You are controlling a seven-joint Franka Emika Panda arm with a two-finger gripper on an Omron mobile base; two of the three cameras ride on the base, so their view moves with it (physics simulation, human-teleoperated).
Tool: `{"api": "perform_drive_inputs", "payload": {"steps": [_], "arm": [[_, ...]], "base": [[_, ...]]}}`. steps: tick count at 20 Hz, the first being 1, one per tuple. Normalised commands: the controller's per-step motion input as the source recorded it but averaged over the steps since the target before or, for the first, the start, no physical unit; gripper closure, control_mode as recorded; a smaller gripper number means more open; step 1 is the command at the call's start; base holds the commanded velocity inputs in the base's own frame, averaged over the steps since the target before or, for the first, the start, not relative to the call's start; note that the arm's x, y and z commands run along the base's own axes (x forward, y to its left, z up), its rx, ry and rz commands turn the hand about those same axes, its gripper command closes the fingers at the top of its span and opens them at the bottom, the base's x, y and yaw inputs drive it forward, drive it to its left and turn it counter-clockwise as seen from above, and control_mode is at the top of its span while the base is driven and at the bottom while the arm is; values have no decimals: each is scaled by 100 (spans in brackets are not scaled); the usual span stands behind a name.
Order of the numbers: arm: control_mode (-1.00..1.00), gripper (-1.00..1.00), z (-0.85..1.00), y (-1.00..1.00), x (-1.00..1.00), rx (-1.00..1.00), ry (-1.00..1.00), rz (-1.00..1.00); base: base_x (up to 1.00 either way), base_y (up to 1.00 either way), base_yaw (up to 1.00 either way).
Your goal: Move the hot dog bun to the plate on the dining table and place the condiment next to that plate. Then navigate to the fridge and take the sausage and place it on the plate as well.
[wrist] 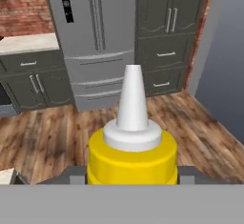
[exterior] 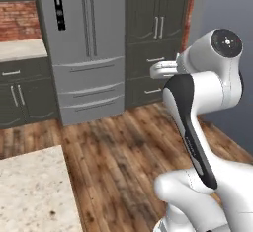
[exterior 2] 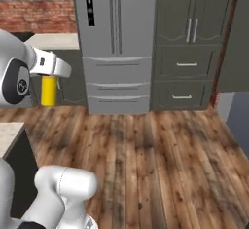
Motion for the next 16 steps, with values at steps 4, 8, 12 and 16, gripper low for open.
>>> {"api": "perform_drive_inputs", "payload": {"steps": [4, 8, 12, 16], "arm": [[100, 100, 0, 0, 0, 0, 0, 0], [100, 100, 0, 0, 0, 0, 0, 0], [100, 100, 0, 0, 0, 0, 0, 0], [100, 100, 0, 0, 0, 0, 0, 0]], "base": [[100, 0, 22], [100, 0, 21], [100, 0, 25], [100, 0, 36]]}}
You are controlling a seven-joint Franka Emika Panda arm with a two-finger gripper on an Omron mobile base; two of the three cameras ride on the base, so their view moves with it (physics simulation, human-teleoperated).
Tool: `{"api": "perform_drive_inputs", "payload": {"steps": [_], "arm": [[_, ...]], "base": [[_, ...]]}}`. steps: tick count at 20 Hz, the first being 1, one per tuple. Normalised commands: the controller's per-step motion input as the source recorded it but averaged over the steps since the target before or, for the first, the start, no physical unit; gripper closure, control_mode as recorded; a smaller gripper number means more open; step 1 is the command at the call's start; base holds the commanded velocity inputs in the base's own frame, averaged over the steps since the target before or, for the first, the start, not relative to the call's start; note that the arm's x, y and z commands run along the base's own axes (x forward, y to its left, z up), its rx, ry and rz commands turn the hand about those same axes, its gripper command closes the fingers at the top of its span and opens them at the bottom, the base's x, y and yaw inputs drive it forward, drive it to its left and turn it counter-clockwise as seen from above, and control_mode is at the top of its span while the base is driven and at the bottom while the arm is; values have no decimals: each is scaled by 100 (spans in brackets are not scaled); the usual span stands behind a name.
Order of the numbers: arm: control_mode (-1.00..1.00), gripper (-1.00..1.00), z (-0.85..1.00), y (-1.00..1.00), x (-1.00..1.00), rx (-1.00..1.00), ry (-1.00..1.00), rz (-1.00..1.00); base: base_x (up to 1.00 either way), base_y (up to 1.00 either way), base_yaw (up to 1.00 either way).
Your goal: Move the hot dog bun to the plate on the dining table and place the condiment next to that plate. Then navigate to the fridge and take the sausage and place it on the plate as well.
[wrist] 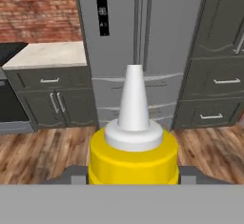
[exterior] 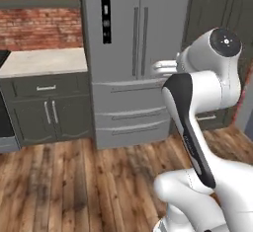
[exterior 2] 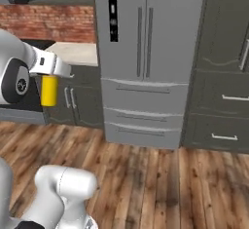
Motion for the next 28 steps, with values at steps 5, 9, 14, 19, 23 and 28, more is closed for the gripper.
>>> {"api": "perform_drive_inputs", "payload": {"steps": [5, 9, 14, 19, 23, 28], "arm": [[100, 100, 0, 0, 0, 0, 0, 0], [100, 100, 0, 0, 0, 0, 0, 0], [100, 100, 0, 0, 0, 0, 0, 0], [100, 100, 0, 0, 0, 0, 0, 0], [100, 100, 0, 0, 0, 0, 0, 0], [100, 100, 0, 0, 0, 0, 0, 0]], "base": [[100, -3, 48], [100, -11, 56], [100, -6, 59], [100, -7, 63], [100, -3, 64], [100, 0, 63]]}}
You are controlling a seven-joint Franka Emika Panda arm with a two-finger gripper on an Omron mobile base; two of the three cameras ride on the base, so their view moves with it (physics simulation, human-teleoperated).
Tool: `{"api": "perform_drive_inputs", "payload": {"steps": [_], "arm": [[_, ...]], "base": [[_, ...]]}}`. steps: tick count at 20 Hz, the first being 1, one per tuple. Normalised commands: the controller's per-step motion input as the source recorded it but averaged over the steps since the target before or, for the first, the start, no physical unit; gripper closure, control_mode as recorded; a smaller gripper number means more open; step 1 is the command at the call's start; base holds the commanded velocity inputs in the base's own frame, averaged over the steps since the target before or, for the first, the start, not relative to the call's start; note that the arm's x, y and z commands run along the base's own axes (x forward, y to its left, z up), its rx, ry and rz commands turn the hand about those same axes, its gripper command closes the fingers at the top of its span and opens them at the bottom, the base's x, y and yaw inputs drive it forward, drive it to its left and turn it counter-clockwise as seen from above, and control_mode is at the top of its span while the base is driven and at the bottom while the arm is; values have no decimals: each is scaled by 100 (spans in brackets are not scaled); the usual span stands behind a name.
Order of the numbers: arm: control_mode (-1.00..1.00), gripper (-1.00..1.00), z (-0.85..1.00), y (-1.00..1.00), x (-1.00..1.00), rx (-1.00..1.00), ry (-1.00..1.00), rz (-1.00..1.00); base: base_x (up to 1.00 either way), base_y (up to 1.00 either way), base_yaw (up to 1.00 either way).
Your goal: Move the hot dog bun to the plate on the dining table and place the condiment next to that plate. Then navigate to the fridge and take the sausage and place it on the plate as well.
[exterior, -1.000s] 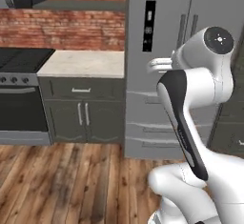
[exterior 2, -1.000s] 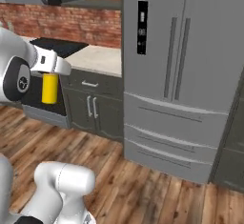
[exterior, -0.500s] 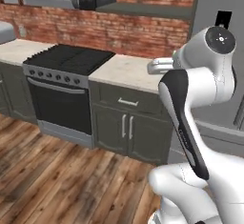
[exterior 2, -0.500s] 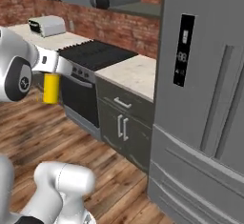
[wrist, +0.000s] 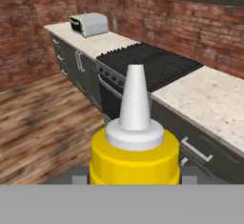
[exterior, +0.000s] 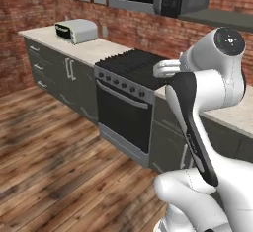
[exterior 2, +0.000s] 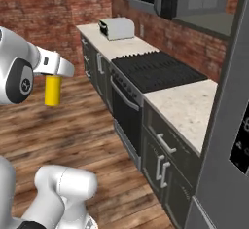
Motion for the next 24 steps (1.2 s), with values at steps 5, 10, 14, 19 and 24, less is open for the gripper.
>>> {"api": "perform_drive_inputs", "payload": {"steps": [5, 10, 14, 19, 24], "arm": [[100, 100, 0, 0, 0, 0, 0, 0], [100, 100, 0, 0, 0, 0, 0, 0], [100, 100, 0, 0, 0, 0, 0, 0], [100, 100, 0, 0, 0, 0, 0, 0], [100, 100, 0, 0, 0, 0, 0, 0]], "base": [[100, 0, 53], [100, 0, 46], [100, -1, 49], [100, -3, 63], [100, -6, 62]]}}
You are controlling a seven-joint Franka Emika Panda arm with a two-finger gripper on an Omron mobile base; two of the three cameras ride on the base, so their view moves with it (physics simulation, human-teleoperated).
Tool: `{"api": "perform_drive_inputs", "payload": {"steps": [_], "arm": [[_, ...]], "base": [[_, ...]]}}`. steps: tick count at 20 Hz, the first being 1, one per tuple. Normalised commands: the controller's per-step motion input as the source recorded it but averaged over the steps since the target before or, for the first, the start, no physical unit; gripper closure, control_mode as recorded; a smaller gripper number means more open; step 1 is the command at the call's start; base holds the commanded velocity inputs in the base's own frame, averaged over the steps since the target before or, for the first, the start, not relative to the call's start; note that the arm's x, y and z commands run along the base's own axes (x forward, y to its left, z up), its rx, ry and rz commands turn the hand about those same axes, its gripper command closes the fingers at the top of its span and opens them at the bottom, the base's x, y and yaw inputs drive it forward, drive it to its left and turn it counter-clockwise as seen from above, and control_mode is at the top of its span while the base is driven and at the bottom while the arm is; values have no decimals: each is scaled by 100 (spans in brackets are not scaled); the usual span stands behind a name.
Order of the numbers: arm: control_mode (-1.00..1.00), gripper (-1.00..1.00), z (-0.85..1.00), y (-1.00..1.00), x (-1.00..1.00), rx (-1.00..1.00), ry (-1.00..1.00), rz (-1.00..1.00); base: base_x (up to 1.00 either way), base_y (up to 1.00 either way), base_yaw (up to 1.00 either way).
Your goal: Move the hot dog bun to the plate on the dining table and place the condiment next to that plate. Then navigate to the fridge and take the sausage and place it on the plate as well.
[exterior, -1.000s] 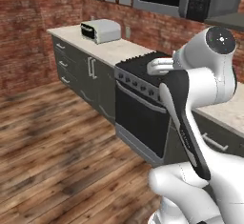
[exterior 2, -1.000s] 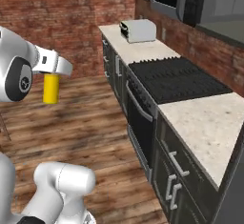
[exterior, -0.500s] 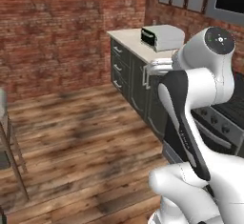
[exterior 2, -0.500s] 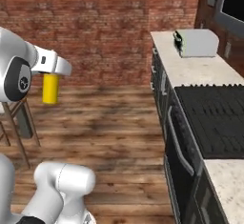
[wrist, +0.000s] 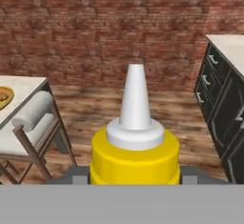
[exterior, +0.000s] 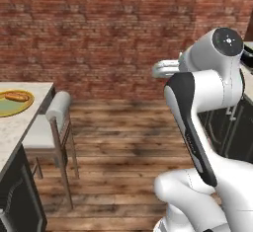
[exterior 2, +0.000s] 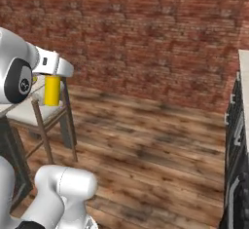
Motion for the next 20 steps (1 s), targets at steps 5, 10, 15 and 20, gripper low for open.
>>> {"api": "perform_drive_inputs", "payload": {"steps": [5, 10, 15, 20], "arm": [[100, 100, 0, 0, 0, 0, 0, 0], [100, 100, 0, 0, 0, 0, 0, 0], [100, 100, 0, 0, 0, 0, 0, 0], [100, 100, 0, 0, 0, 0, 0, 0]], "base": [[100, -18, 59], [98, -19, 59], [91, -19, 60], [88, -19, 61]]}}
